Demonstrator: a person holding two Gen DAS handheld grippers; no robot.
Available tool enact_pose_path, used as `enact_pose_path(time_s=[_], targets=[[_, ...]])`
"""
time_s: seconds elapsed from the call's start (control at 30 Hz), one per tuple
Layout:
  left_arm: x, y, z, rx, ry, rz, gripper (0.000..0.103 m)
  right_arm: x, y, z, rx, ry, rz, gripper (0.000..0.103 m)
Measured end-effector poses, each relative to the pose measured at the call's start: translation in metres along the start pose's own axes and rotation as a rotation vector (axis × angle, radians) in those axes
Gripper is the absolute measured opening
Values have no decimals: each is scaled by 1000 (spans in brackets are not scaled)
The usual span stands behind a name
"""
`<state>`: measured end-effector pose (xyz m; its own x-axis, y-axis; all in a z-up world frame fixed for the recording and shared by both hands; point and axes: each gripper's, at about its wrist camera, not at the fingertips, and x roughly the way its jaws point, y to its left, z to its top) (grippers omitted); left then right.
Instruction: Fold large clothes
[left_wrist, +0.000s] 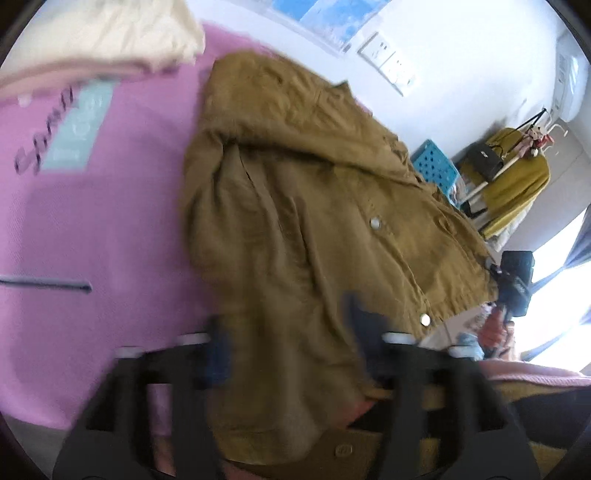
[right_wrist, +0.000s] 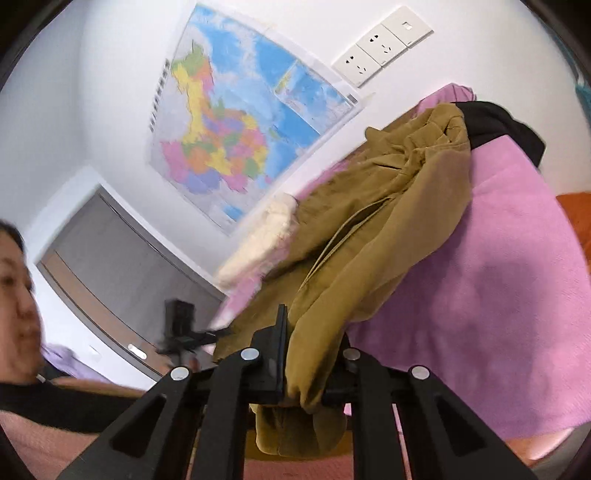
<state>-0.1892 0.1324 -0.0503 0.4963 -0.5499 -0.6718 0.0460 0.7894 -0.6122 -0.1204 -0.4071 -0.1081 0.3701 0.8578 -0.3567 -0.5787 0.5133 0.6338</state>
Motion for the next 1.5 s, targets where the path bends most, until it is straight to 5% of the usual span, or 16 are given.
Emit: enact_pose_path(time_s=[0.17,0.23,0.3,0.33,0.37,0.47,0.57,0.73,0.87,1.1,1.5], targets=[[14,3,-9,2,58,-33,82,11,-31,-16,103,71,-9,24],[15,0,-11,17,59,-29,83,16,-37,-21,111,97,-23,48],[16,-4,-12,31,60,-15,82,21,-42,-26,122,117,-36,42],[17,-5,-12,30,61,-10,68,22,-43,-28,128,120,-43,22],[19,-5,-11,18,62,16,42,24,-43,-27,132,118,-46,18],[20,0,-9,-18,48,91,19,20,-35,-26,117,89,-19,15],[10,-10,-7,-2,6,107,16,9,-26,-17,116,25,21,14],[-16,-16,10,-25,-50,27,15,-5,-17,2,124,-44,45,14],[-26,-35,26,17,-89,74,15,-11,-14,19,118,-96,58,14],[-44,-37,60,14,-97,28,15,-14,-2,59,84,-156,64,14],[-44,-51,124,42,-91,57,18,6,0,131,88,-188,50,14]])
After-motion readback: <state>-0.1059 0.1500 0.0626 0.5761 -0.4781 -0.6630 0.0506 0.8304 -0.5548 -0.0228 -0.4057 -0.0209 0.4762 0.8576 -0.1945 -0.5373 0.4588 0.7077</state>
